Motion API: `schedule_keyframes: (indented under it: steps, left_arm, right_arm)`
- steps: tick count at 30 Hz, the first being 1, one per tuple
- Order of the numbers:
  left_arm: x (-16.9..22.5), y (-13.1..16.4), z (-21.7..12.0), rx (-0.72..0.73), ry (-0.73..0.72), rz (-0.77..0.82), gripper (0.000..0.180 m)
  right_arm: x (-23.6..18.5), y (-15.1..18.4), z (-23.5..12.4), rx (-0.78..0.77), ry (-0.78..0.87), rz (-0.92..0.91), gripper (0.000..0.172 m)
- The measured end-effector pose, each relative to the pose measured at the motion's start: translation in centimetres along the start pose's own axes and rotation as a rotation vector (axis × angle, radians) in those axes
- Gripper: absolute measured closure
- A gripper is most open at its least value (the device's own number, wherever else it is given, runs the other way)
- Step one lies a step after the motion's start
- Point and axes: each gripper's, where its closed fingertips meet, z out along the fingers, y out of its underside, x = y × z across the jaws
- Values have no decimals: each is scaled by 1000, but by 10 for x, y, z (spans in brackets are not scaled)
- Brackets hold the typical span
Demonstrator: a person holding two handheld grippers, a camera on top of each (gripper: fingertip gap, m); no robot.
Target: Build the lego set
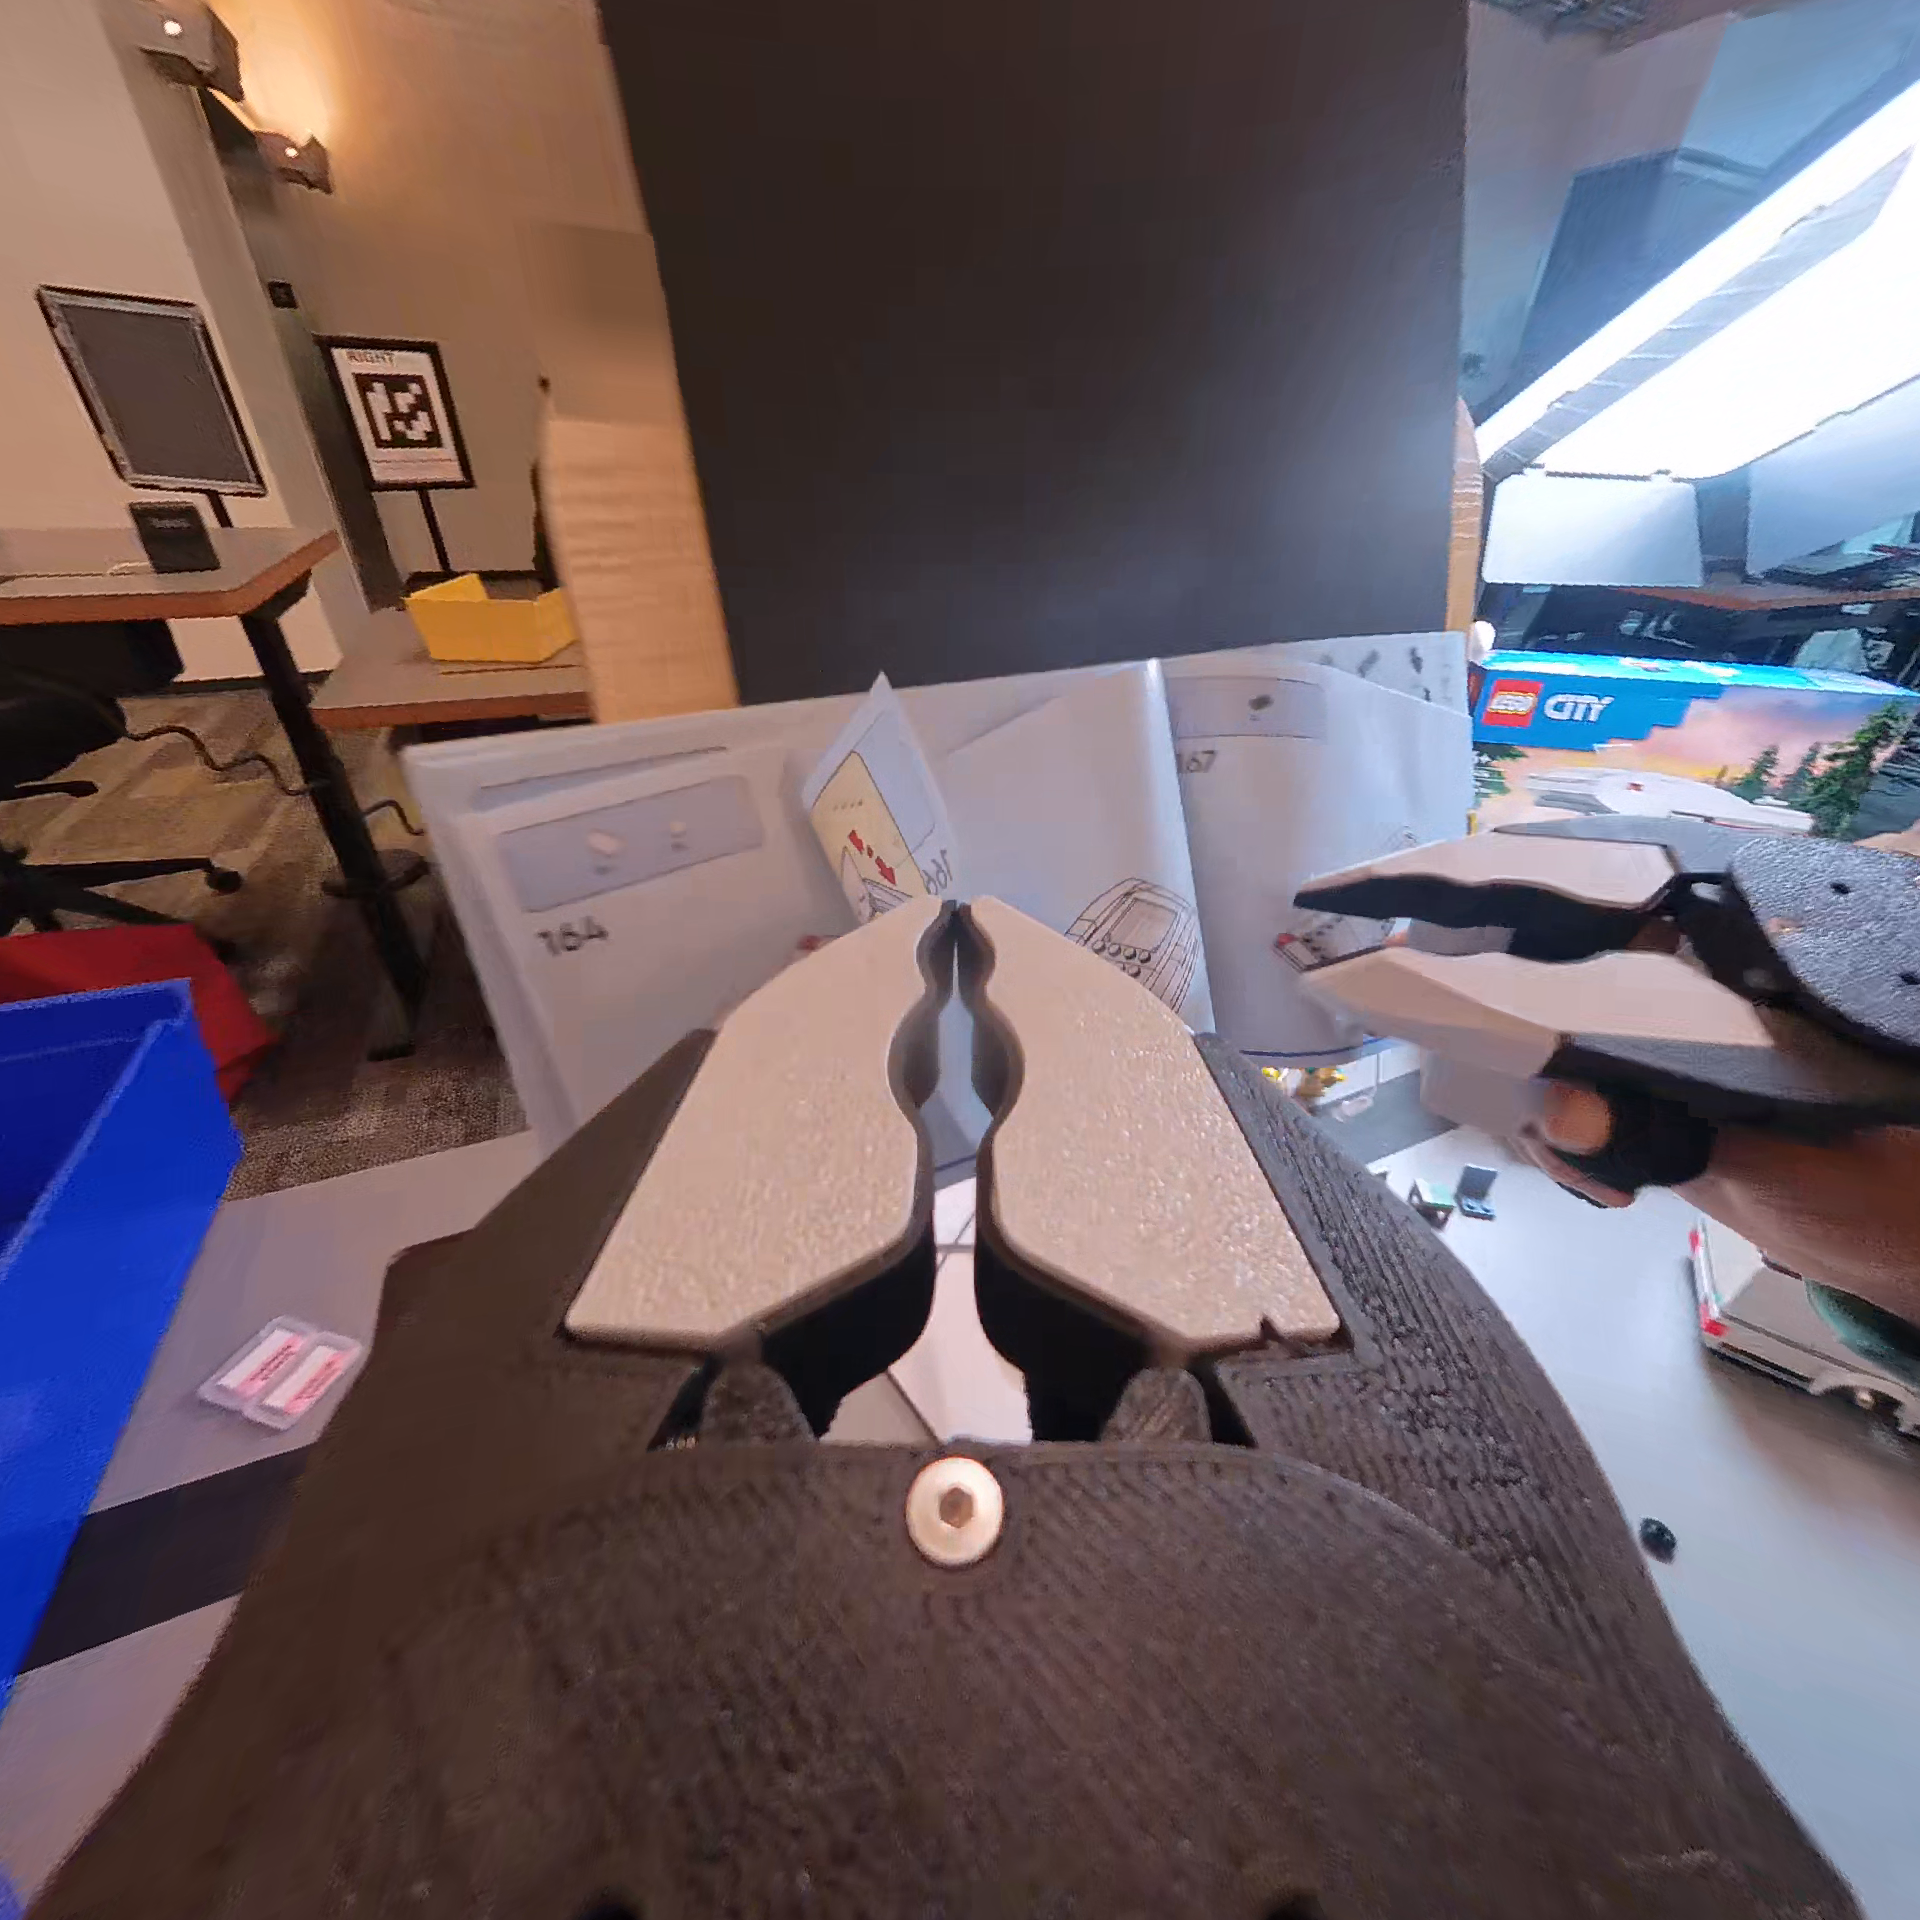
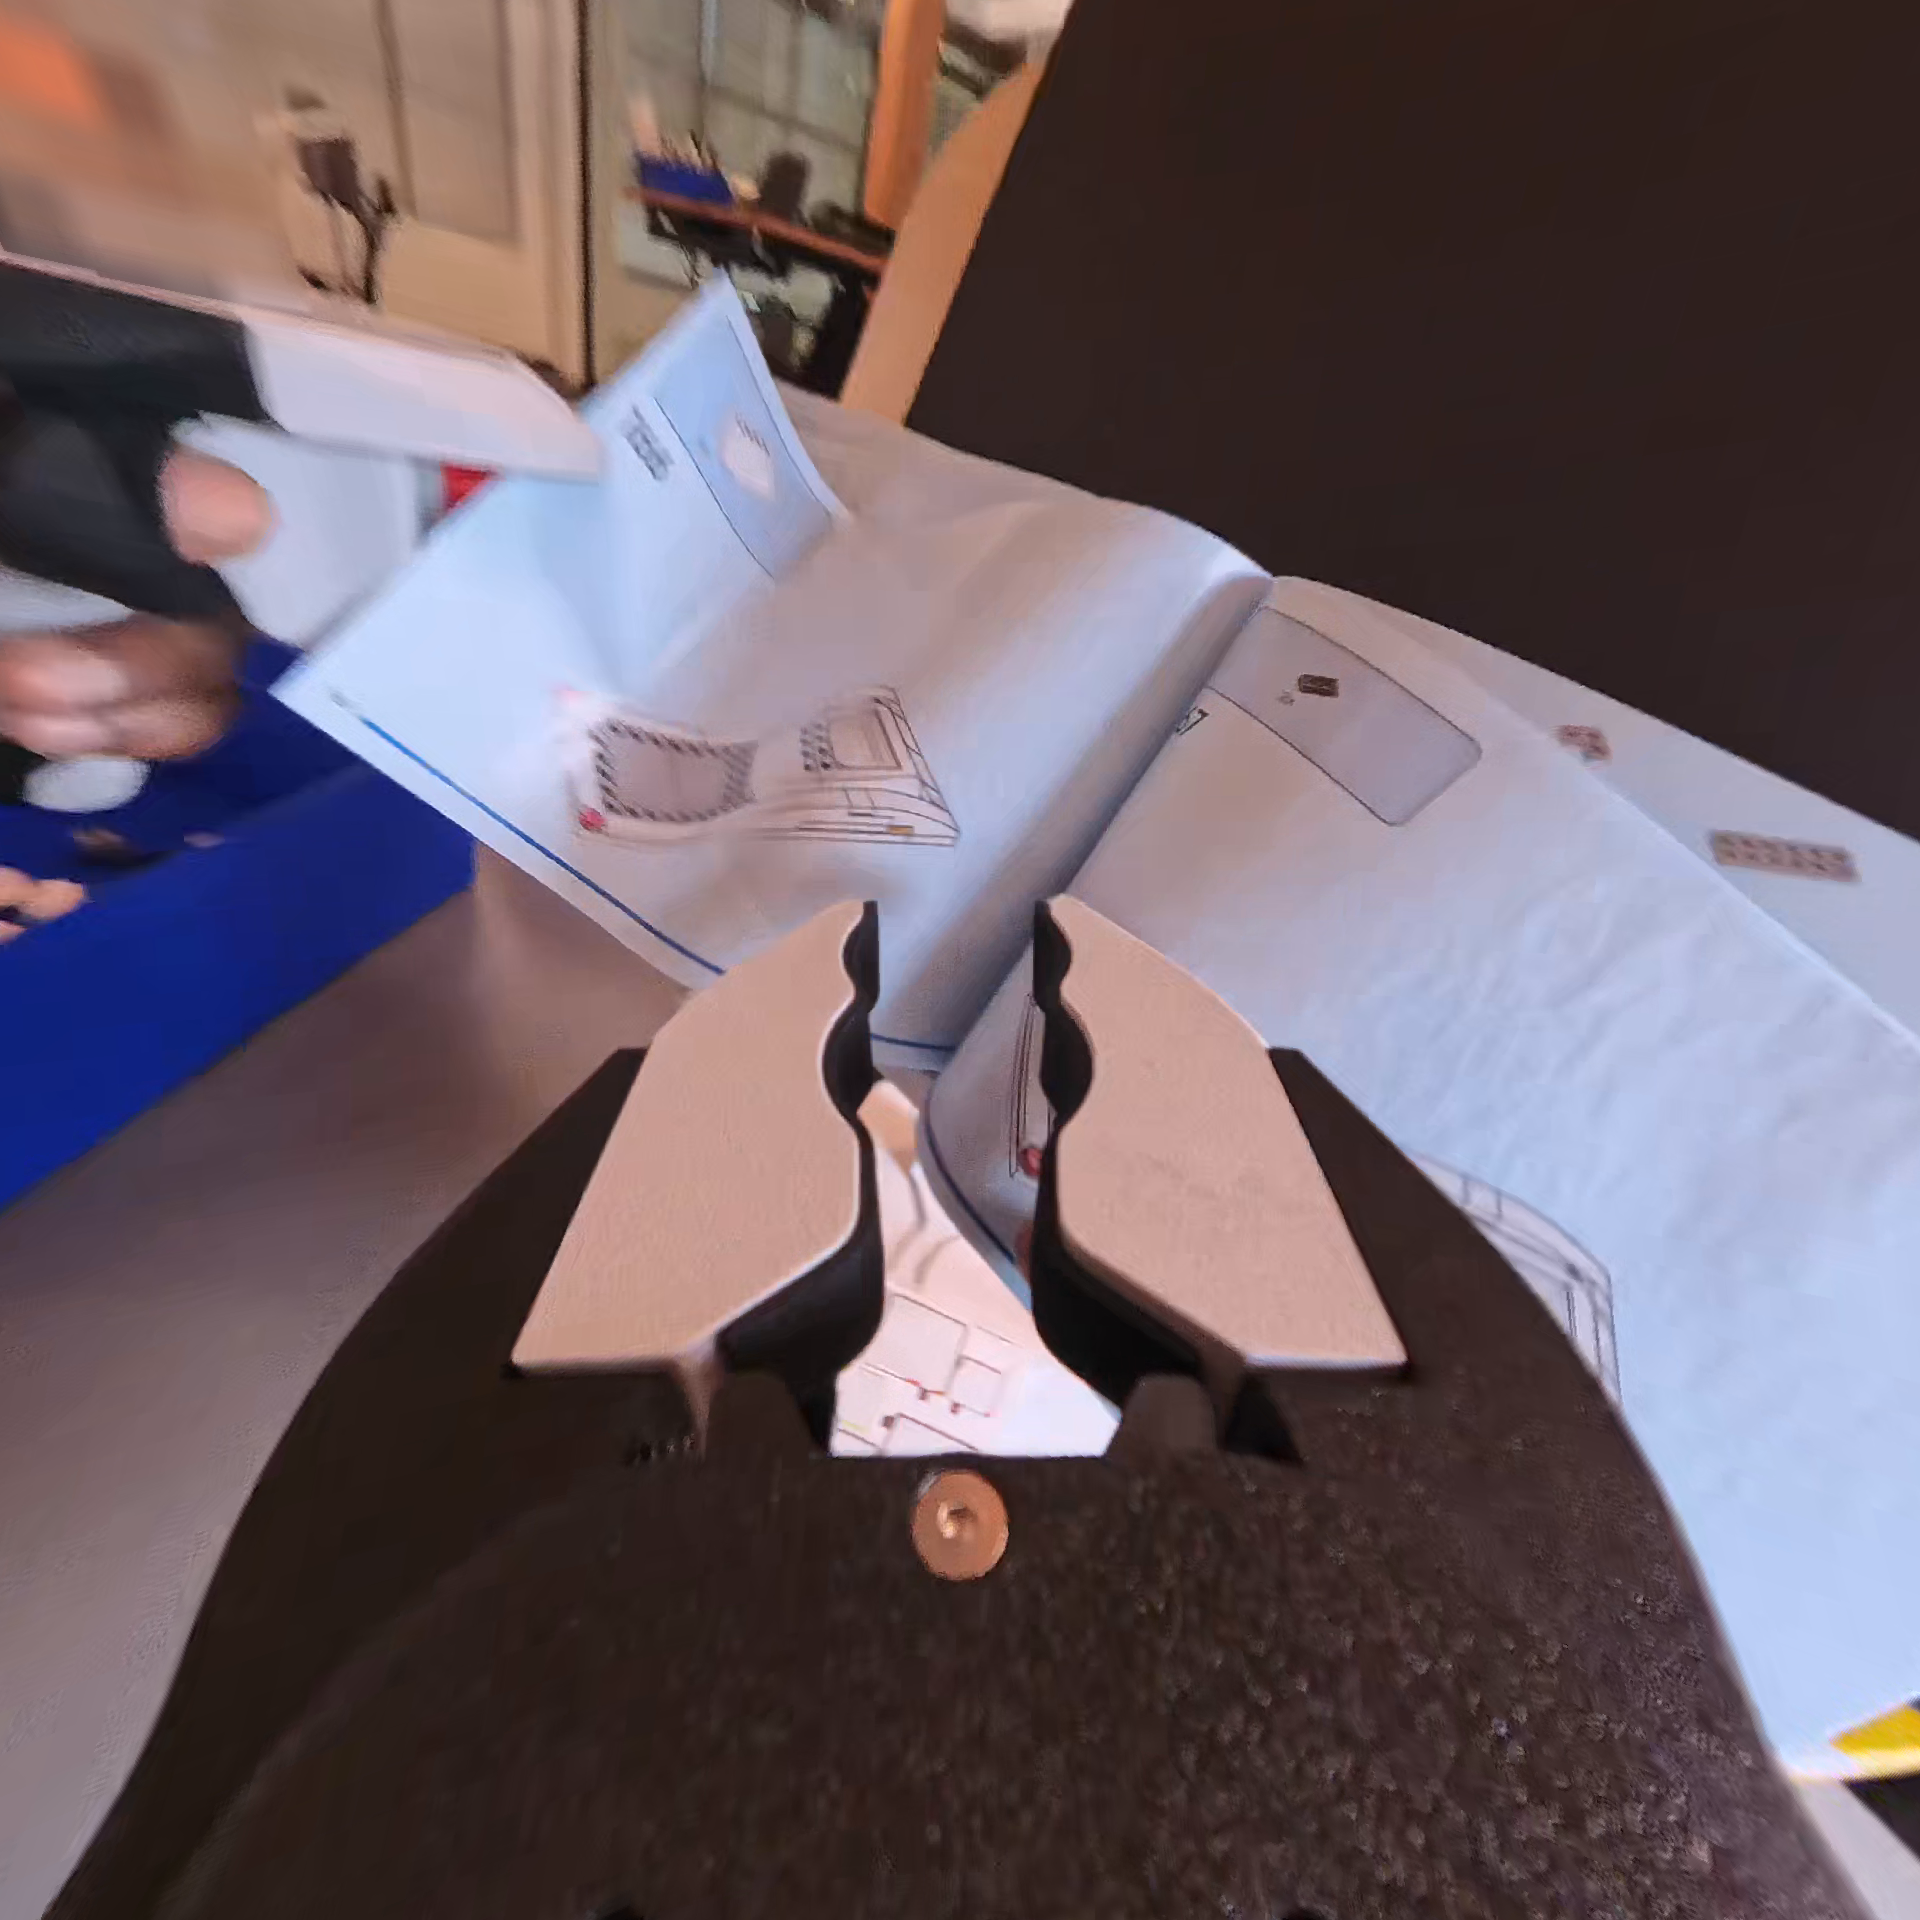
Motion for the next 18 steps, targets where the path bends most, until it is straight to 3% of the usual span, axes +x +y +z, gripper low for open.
schedule_keyframes:
  steps: [4, 7, 9, 12, 15, 18]
  left_arm:
    - [-21, -13, -16, 66, -70, -80, 175]
    - [-10, -15, -41, 174, -81, -187, 166]
    - [14, 4, -47, 167, -36, -243, 165]
    - [59, 58, -34, 46, 89, -401, 164]
    - [77, 108, -10, -41, 161, -721, 150]
    - [47, 125, 11, 91, 150, -1126, 143]
  right_arm:
    - [17, 15, 31, -159, 233, -101, 129]
    - [24, 15, 39, -173, 366, -183, 118]
    - [26, 15, 42, -154, 420, -230, 113]
    - [26, 15, 44, -128, 452, -235, 110]
    - [26, 15, 45, -137, 454, -237, 110]
    - [26, 16, 45, -166, 434, -242, 110]
